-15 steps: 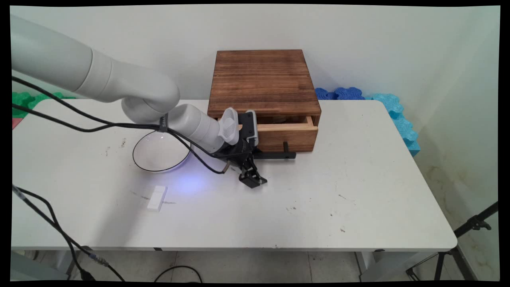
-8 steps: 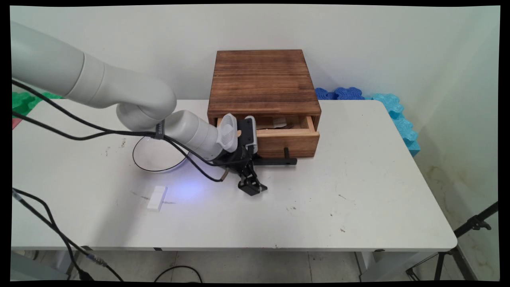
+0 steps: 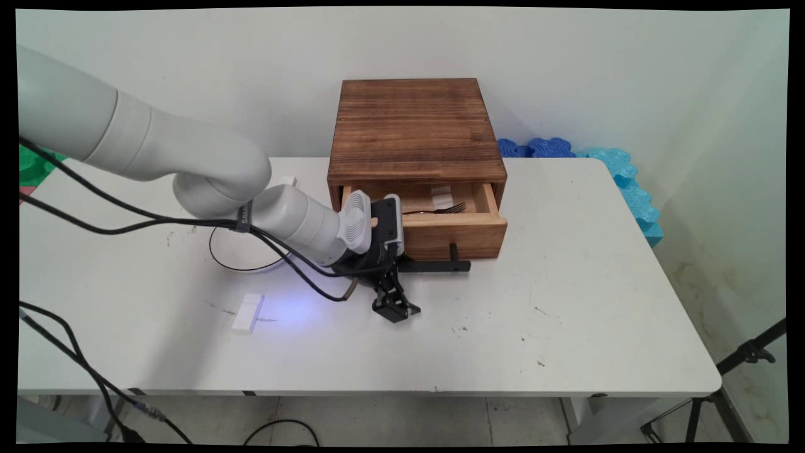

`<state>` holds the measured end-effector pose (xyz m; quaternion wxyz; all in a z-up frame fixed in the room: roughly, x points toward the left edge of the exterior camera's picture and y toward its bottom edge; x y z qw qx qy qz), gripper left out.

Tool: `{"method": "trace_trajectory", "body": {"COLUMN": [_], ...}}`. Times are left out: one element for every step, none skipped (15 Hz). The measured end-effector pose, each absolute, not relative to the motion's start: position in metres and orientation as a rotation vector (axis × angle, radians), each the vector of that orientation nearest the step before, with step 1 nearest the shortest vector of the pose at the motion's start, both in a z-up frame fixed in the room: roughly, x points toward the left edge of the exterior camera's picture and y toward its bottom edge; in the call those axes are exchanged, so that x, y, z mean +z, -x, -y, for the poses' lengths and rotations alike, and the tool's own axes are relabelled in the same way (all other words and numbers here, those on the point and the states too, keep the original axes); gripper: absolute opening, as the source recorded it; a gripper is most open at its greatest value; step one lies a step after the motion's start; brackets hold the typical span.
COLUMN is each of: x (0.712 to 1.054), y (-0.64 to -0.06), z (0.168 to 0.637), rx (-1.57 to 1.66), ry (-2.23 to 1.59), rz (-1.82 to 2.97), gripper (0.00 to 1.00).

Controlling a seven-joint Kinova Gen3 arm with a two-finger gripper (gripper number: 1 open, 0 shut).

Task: Open the drawer

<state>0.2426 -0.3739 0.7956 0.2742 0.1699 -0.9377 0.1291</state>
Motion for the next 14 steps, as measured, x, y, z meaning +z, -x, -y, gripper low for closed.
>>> {"method": "trace_trajectory", "body": {"x": [0.796,0.796,0.796,0.795,0.795,0.795,0.796,0.796,0.796,0.796,0.797,0.797,0.797,0.798], "y": [-0.242,-0.242,-0.241,-0.241,-0.240,-0.240,-0.239,-0.239,-0.238,-0.238,-0.238,-0.237,-0.237,-0.236], "z": [0.372,0.370,0.366,0.364,0.361,0.358,0.354,0.352,0.349,0.346,0.343,0.340,0.336,0.333], "rx": [0.345,0.343,0.339,0.335,0.332,0.329,0.325,0.322,0.318,0.314,0.310,0.306,0.301,0.296], "ry": [-0.456,-0.455,-0.454,-0.453,-0.452,-0.451,-0.450,-0.449,-0.448,-0.447,-0.447,-0.447,-0.446,-0.446], "rz": [2.522,2.522,2.522,2.522,2.522,2.522,2.521,2.520,2.519,2.518,2.518,2.517,2.515,2.514], "gripper": [1.00,1.00,1.00,1.00,1.00,1.00,1.00,1.00,1.00,1.00,1.00,1.00,1.00,1.00]}}
